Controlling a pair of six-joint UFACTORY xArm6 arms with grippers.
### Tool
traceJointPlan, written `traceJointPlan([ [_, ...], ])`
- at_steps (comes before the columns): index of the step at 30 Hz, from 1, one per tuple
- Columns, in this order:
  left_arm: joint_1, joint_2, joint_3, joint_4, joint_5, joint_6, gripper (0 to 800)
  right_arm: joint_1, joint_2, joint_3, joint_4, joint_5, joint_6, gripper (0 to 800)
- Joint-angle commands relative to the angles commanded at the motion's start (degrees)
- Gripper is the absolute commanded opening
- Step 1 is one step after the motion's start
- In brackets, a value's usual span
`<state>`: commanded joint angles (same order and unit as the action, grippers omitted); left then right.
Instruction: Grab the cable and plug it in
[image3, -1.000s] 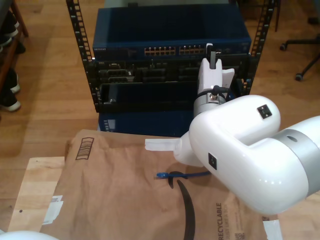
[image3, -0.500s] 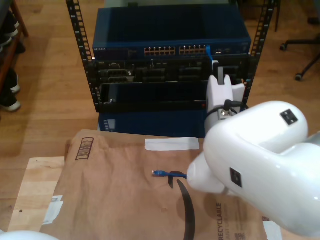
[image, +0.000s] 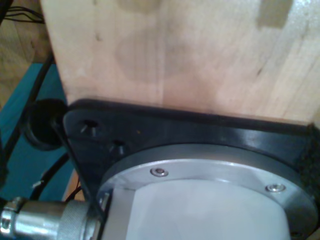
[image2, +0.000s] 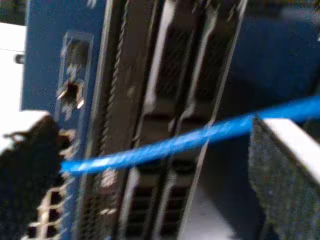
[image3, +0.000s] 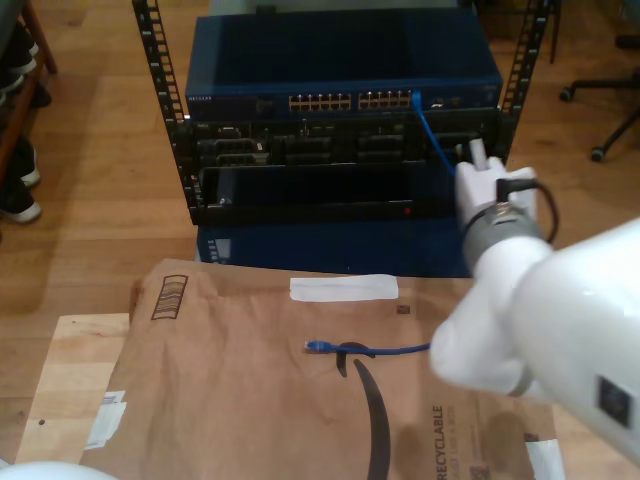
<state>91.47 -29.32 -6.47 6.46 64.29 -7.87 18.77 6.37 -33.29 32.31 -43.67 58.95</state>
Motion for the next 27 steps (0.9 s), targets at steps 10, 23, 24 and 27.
traceJointPlan([
  [10,0.0,0.0,0.0,0.0,0.0,0.0,798,-16.35,-11.25,1.85,-0.26,23.74,-18.02,699],
  [23,0.0,0.0,0.0,0.0,0.09,0.0,798,-42.55,-23.3,2.55,-2.2,53.63,-36.04,771],
  [24,0.0,0.0,0.0,0.0,0.09,0.0,798,-44.84,-24.35,2.99,-3.34,56.09,-36.66,781],
  [27,0.0,0.0,0.0,0.0,0.0,0.0,798,-51.78,-27.25,3.87,-8.18,63.65,-36.92,791],
])
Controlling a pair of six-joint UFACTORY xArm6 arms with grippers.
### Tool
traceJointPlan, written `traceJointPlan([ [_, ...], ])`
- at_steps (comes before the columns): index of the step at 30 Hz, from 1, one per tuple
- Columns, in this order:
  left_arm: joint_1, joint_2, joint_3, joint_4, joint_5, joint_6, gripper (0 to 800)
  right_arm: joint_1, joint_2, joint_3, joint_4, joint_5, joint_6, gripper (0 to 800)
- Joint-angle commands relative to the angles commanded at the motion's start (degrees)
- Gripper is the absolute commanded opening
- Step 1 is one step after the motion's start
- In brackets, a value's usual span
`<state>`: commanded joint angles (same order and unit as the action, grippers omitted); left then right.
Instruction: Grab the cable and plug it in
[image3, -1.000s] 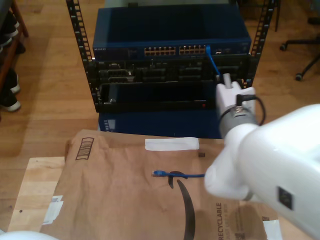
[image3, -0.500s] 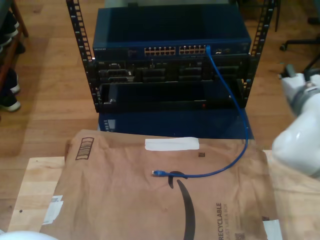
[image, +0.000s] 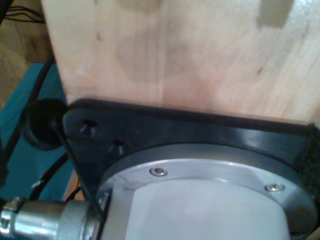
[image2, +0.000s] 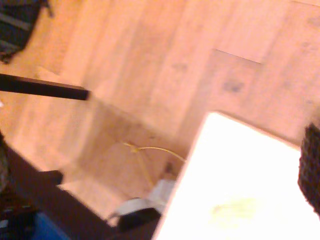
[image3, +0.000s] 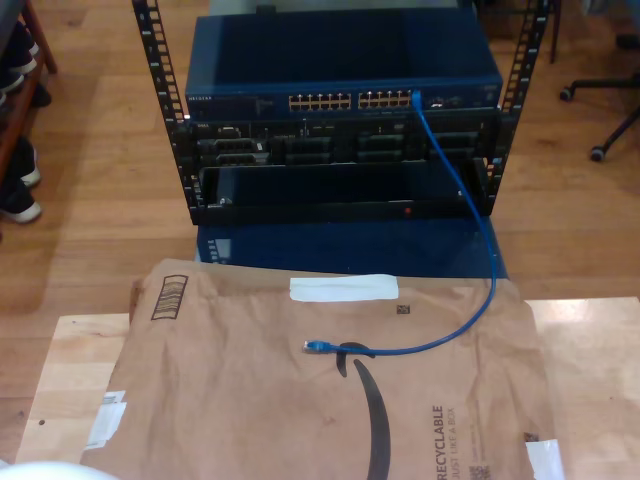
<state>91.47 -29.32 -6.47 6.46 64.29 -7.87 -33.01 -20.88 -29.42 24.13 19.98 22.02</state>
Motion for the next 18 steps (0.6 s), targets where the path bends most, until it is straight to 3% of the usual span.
traceJointPlan([
  [4,0.0,0.0,0.0,0.0,0.09,0.0,798,-9.05,-5.8,2.11,-8.0,12.31,-0.09,792],
  [12,0.09,0.0,0.0,0.0,0.0,0.0,798,-21.45,-14.68,6.86,-18.81,27.43,-0.26,792],
  [18,0.09,0.0,0.0,0.0,0.09,0.0,798,-24.44,-14.68,6.24,-20.13,29.45,-0.97,792],
])
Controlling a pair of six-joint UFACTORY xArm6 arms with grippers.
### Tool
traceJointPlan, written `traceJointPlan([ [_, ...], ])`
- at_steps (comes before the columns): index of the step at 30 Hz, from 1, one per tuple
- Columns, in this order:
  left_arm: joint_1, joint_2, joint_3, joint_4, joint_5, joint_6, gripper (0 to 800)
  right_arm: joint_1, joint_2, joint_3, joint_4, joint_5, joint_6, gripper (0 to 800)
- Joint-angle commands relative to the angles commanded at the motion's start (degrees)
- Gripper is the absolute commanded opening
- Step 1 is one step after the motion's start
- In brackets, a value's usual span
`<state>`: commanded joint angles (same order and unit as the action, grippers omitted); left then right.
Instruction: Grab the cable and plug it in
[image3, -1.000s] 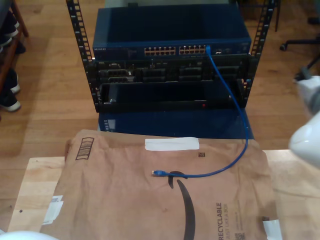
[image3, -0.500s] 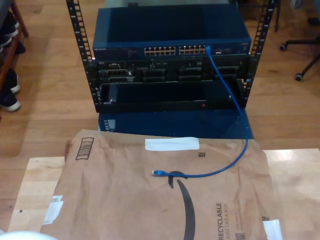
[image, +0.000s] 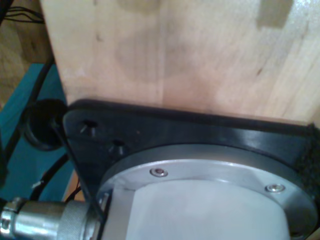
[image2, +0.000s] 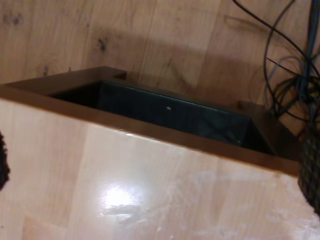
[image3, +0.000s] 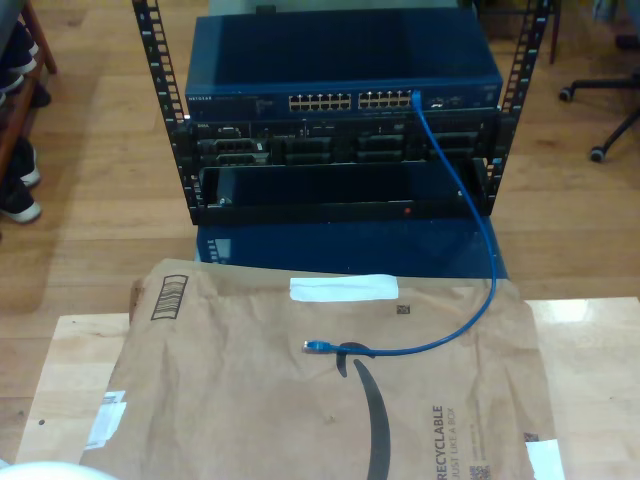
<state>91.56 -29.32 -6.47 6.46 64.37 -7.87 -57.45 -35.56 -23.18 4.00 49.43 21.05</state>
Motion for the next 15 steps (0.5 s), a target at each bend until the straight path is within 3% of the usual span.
traceJointPlan([
  [6,-0.09,0.0,0.0,0.0,-0.09,0.0,798,-7.47,-3.16,-0.97,-2.2,9.85,-7.47,793],
  [15,0.0,0.0,0.0,0.0,-0.09,0.0,798,-14.77,-5.98,5.54,-5.27,16.97,-12.84,792],
])
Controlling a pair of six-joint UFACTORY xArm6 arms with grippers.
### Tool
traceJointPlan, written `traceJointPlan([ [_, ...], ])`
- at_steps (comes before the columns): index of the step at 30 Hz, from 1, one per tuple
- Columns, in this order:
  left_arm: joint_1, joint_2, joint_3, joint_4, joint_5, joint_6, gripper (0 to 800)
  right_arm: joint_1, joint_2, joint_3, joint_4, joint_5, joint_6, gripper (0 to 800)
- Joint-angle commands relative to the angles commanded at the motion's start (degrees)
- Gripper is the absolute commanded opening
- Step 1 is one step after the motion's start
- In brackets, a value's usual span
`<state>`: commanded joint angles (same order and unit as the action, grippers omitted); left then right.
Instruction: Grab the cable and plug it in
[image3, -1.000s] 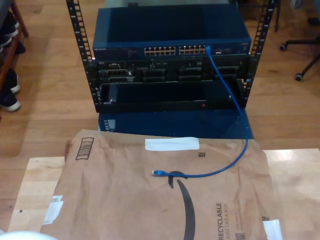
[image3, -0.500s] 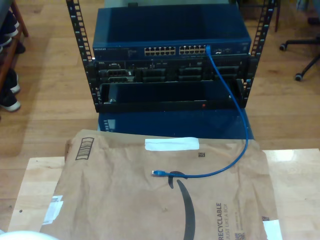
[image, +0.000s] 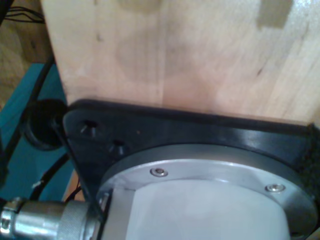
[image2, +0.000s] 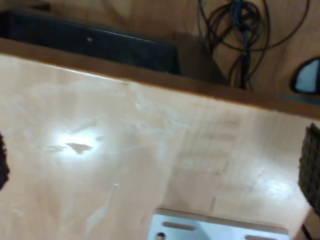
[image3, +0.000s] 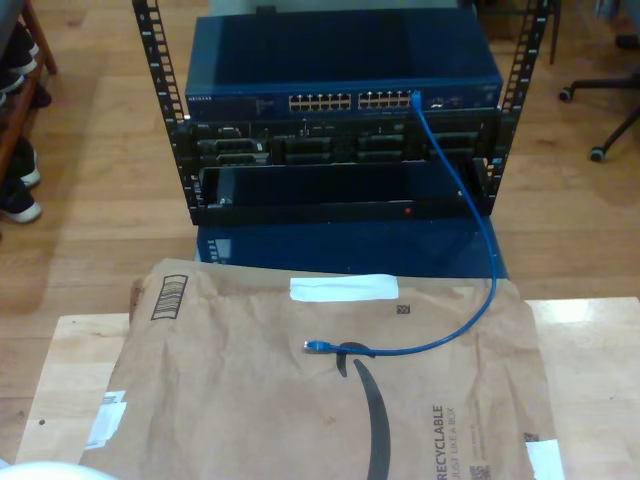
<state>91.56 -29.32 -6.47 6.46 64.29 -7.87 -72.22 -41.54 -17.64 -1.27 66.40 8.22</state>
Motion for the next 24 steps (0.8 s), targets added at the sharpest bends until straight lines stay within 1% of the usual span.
traceJointPlan([
  [4,-0.09,0.0,0.0,0.0,0.0,0.0,798,-0.35,0.44,3.78,0.0,0.35,0.09,792],
  [7,-0.09,0.0,0.0,0.0,0.0,0.0,798,-2.99,1.58,6.77,-0.09,-0.7,0.09,789],
  [12,0.0,0.0,0.0,0.0,0.0,0.0,798,-3.52,4.22,10.2,0.0,-8.53,0.0,790],
  [15,-0.09,0.0,0.0,0.0,0.0,0.0,798,-4.31,4.92,11.34,-0.18,-9.32,0.0,791],
  [18,0.0,0.0,0.0,0.0,0.0,0.0,798,-5.63,7.21,12.57,-0.26,-11.25,-0.09,792],
  [24,0.0,0.0,0.0,0.0,0.09,0.0,798,-5.8,7.74,13.89,-0.26,-13.19,-0.97,793],
])
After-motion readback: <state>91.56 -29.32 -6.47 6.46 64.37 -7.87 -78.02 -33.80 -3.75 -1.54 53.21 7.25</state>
